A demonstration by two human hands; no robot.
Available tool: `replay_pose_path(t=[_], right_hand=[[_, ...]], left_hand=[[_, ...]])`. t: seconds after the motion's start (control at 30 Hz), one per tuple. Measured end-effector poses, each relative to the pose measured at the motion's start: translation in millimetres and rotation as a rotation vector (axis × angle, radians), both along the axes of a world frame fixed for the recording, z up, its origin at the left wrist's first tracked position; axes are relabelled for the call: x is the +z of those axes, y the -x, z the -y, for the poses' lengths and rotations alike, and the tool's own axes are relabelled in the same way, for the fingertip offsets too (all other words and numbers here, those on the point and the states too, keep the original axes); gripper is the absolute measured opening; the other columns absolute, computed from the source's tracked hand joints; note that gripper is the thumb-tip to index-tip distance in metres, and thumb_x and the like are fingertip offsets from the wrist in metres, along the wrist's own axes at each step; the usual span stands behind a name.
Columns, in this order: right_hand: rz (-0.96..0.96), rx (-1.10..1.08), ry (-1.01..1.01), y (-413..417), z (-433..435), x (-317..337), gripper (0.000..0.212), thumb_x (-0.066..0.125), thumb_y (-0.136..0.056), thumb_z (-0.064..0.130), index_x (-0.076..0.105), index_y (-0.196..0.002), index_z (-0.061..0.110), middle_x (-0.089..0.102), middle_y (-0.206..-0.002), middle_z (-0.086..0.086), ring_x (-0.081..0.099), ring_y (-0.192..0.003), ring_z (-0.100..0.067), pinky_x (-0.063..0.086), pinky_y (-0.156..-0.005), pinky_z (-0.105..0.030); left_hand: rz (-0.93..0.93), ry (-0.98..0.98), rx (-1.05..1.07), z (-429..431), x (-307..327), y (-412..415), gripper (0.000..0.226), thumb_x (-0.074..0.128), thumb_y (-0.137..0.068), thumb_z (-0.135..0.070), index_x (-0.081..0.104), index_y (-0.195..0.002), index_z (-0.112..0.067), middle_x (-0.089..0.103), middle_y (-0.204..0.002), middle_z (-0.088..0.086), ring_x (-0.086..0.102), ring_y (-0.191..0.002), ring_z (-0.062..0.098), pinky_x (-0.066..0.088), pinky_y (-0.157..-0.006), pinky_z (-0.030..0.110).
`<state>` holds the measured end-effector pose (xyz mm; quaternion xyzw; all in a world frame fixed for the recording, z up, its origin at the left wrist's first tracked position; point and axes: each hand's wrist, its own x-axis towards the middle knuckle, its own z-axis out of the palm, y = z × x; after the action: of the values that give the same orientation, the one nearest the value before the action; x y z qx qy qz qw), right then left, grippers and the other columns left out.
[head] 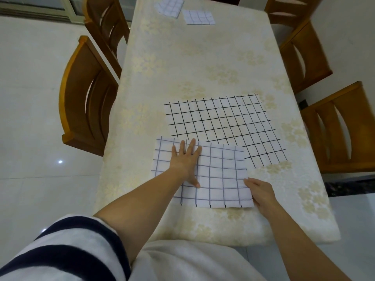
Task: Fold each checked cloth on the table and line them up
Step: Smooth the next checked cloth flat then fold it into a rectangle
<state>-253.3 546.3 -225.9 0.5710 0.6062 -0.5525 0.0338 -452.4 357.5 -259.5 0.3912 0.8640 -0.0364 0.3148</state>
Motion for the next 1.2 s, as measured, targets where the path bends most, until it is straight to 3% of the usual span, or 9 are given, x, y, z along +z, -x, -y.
replay_pose_path(t=[0.17, 0.3, 0.43, 0.53, 0.67, 0.8, 0.93, 1.07, 1.2], right_hand=[[-0.009, 0.052, -0.095, -1.3, -2.3, 8.4, 0.034, 0.069, -0.092, 0.022, 0.066, -0.123, 0.01, 0.069, -0.119, -0.008, 0.066, -0.107, -0.024, 0.054, -0.096, -0.044], [-0.019, -0.026, 0.13, -0.9, 6.0, 9.6, 0.024, 0.066, -0.094, 0.032, 0.068, -0.11, 0.014, 0.075, -0.103, -0.006, 0.072, -0.097, -0.026, 0.058, -0.083, -0.039], [-0.019, 0.0, 0.012, 3.8, 13.6, 9.7, 0.057, 0.08, -0.079, 0.033, 0.063, -0.127, 0.006, 0.065, -0.127, -0.004, 0.061, -0.113, -0.02, 0.046, -0.105, -0.039], [-0.092, 0.034, -0.114, 13.5, 19.5, 29.5, 0.04, 0.065, -0.094, 0.015, 0.059, -0.131, 0.0, 0.065, -0.119, -0.003, 0.057, -0.095, -0.011, 0.041, -0.092, -0.026], [-0.166, 0.175, -0.276, 28.1, 35.6, 61.5, 0.037, 0.059, -0.098, 0.012, 0.058, -0.134, 0.01, 0.066, -0.105, 0.002, 0.057, -0.084, 0.001, 0.045, -0.078, -0.015], [-0.215, 0.346, -0.327, 45.5, 61.5, 78.3, 0.034, 0.056, -0.098, 0.011, 0.061, -0.132, 0.014, 0.062, -0.085, -0.013, 0.06, -0.074, -0.018, 0.05, -0.073, -0.016], [-0.284, 0.458, -0.331, 61.9, 81.5, 79.5, 0.04, 0.055, -0.099, 0.013, 0.057, -0.135, 0.028, 0.053, -0.076, -0.007, 0.053, -0.068, -0.012, 0.045, -0.066, -0.011], [-0.281, 0.534, -0.315, 76.0, 103.6, 70.3, 0.045, 0.055, -0.099, 0.016, 0.05, -0.143, 0.025, 0.044, -0.068, 0.001, 0.043, -0.061, -0.008, 0.042, -0.061, -0.017], [-0.306, 0.613, -0.332, 94.2, 127.4, 64.3, 0.046, 0.053, -0.099, 0.014, 0.05, -0.142, 0.028, 0.039, -0.064, 0.002, 0.037, -0.056, -0.007, 0.04, -0.059, -0.019]], left_hand=[[-0.037, 0.012, -0.04, -4.8, -1.0, 1.3, 0.146, 0.08, -0.062, -0.073, -0.019, -0.158, -0.024, -0.033, -0.162, 0.007, -0.026, -0.149, 0.039, -0.005, -0.12, 0.064], [0.01, -0.009, -0.017, -1.9, -3.7, 4.5, 0.147, 0.082, -0.061, -0.07, -0.021, -0.157, -0.028, -0.034, -0.162, 0.005, -0.028, -0.149, 0.037, -0.006, -0.121, 0.063], [0.033, -0.015, -0.009, 0.0, -3.6, 5.7, 0.15, 0.083, -0.061, -0.069, -0.025, -0.156, -0.026, -0.035, -0.161, 0.004, -0.03, -0.148, 0.035, -0.007, -0.121, 0.062], [0.032, 0.003, -0.009, -1.0, -3.5, 5.5, 0.152, 0.083, -0.061, -0.069, -0.028, -0.155, -0.023, -0.037, -0.161, 0.004, -0.031, -0.148, 0.035, -0.008, -0.121, 0.062], [0.035, 0.035, -0.007, -4.4, -0.6, 4.9, 0.154, 0.084, -0.061, -0.068, -0.031, -0.153, -0.023, -0.04, -0.159, 0.005, -0.033, -0.147, 0.037, -0.008, -0.12, 0.064], [0.034, 0.053, 0.007, -8.7, 0.1, 3.5, 0.156, 0.086, -0.059, -0.067, -0.032, -0.153, -0.024, -0.041, -0.158, 0.005, -0.033, -0.147, 0.038, -0.009, -0.119, 0.065], [0.024, -0.023, 0.017, -1.6, -4.3, 4.3, 0.155, 0.085, -0.058, -0.069, -0.027, -0.155, -0.023, -0.036, -0.161, 0.004, -0.029, -0.149, 0.035, -0.008, -0.121, 0.061], [0.043, -0.228, 0.05, 20.7, -6.7, 12.8, 0.142, 0.078, -0.063, -0.073, -0.012, -0.16, -0.021, -0.024, -0.166, 0.001, -0.021, -0.153, 0.03, -0.003, -0.125, 0.054], [0.03, -0.391, 0.182, 61.8, -7.1, 29.2, 0.101, 0.061, -0.091, -0.058, 0.0, -0.162, -0.019, -0.01, -0.169, -0.001, -0.009, -0.156, 0.025, 0.001, -0.126, 0.042]])
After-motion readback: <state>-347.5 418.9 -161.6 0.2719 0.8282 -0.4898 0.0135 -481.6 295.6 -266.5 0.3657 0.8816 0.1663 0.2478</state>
